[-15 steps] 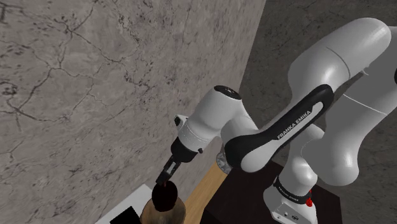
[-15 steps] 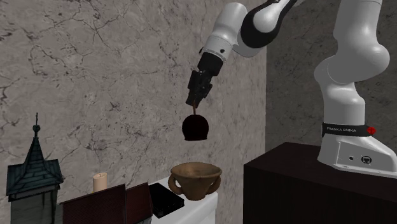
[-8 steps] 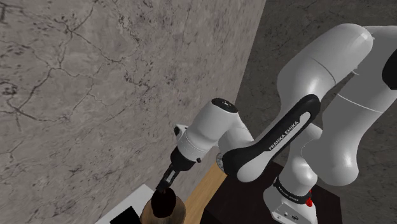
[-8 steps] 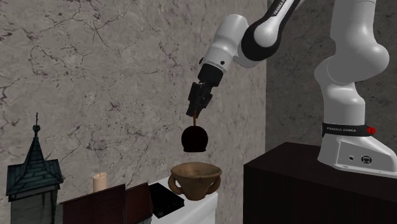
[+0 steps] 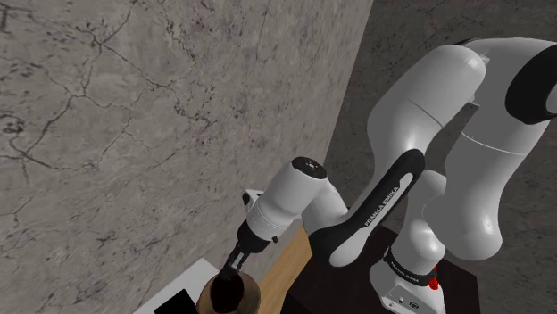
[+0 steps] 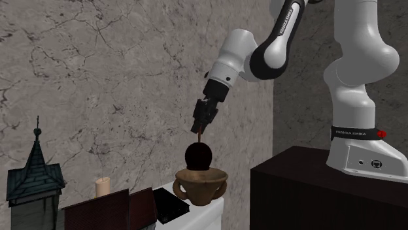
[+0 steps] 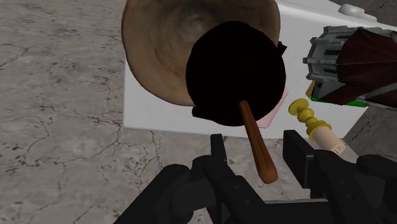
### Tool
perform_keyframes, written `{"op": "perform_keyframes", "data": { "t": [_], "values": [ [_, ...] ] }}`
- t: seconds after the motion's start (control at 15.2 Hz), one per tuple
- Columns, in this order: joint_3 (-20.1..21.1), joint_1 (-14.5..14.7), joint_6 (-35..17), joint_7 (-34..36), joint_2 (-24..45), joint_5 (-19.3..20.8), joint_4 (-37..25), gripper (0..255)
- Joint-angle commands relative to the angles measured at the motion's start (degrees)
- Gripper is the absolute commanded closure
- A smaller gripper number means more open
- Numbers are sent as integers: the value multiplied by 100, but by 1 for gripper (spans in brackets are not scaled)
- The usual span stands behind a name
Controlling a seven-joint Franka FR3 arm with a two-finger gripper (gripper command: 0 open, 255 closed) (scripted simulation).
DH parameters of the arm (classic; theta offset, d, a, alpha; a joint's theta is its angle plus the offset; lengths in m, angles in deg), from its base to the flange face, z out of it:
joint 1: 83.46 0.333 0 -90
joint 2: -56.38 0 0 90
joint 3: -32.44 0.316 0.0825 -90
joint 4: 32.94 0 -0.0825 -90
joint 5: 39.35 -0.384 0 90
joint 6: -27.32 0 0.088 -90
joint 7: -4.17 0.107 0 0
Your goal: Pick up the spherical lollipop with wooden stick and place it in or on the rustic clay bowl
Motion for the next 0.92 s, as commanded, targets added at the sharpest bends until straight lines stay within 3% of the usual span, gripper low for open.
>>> {"op": "perform_keyframes", "data": {
  "t": [0.0, 0.13, 0.66, 0.73, 0.86],
  "values": [
    [-148, 62, -187, 323, 175, 419, 6, 255],
    [-507, 319, -358, 714, 365, 904, -19, 255],
    [-553, 380, -360, 656, 364, 831, -16, 255],
    [-553, 381, -360, 657, 364, 831, -16, 0],
    [-553, 380, -361, 656, 364, 831, -15, 0]
  ]
}}
